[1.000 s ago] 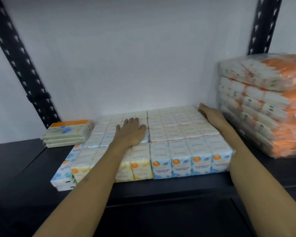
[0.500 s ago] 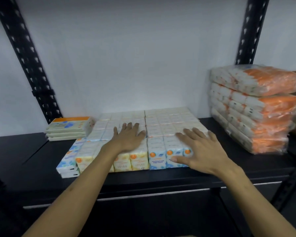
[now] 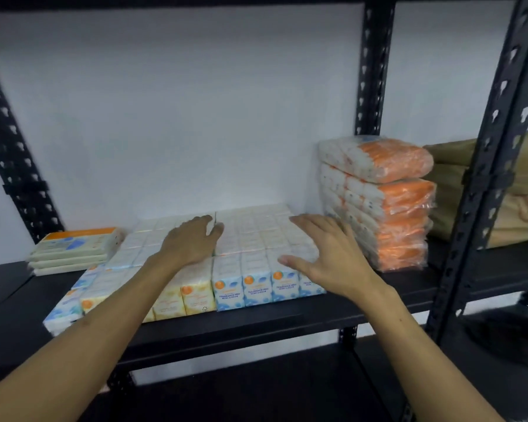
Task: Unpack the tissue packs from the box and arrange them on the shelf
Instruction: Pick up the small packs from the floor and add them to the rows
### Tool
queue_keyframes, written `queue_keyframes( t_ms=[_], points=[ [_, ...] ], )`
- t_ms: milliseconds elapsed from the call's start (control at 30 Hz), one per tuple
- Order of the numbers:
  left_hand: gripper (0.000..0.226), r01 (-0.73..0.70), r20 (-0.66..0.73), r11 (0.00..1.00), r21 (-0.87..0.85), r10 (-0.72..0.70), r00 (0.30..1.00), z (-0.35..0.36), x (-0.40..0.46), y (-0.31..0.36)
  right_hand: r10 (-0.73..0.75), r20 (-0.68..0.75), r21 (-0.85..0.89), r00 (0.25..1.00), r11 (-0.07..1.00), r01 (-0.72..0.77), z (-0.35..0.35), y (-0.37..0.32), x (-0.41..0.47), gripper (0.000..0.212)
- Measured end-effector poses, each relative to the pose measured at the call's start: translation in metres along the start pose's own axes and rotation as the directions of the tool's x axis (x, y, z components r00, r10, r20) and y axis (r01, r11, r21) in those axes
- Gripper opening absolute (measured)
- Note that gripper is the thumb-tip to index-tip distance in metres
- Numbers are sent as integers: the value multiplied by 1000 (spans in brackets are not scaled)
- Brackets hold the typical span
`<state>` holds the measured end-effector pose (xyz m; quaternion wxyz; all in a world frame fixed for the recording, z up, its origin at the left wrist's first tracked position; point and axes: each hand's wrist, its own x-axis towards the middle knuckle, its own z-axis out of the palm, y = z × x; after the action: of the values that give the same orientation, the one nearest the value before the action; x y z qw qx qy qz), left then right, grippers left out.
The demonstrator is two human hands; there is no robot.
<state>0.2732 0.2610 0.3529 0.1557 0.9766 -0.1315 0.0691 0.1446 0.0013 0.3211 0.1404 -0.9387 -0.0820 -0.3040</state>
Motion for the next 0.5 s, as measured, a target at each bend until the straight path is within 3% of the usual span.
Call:
queue_keyframes(
  t_ms=[100, 200, 333, 400, 500],
  points=[
    [60, -87, -47, 953, -292, 76, 996, -4, 6, 55, 7, -405, 21, 914, 1000, 1, -27, 37, -10, 53],
    [60, -116, -11, 815, -567, 133, 991, 3, 6, 128, 58, -625, 11, 778, 998, -66, -42, 71, -20, 50],
    [60, 41, 152, 537, -842, 164, 975, 18, 1, 218, 238, -593, 107, 770, 970, -217, -44, 101, -26, 70],
    [60, 155, 227, 402, -902, 138, 964, 22, 1, 248, 292, -561, 155, 775, 956, -248, -37, 113, -25, 74],
    [77, 287, 312, 238, -928, 75, 947, 38, 20, 273, 331, -550, 164, 767, 943, -290, -24, 127, -23, 76]
  ],
)
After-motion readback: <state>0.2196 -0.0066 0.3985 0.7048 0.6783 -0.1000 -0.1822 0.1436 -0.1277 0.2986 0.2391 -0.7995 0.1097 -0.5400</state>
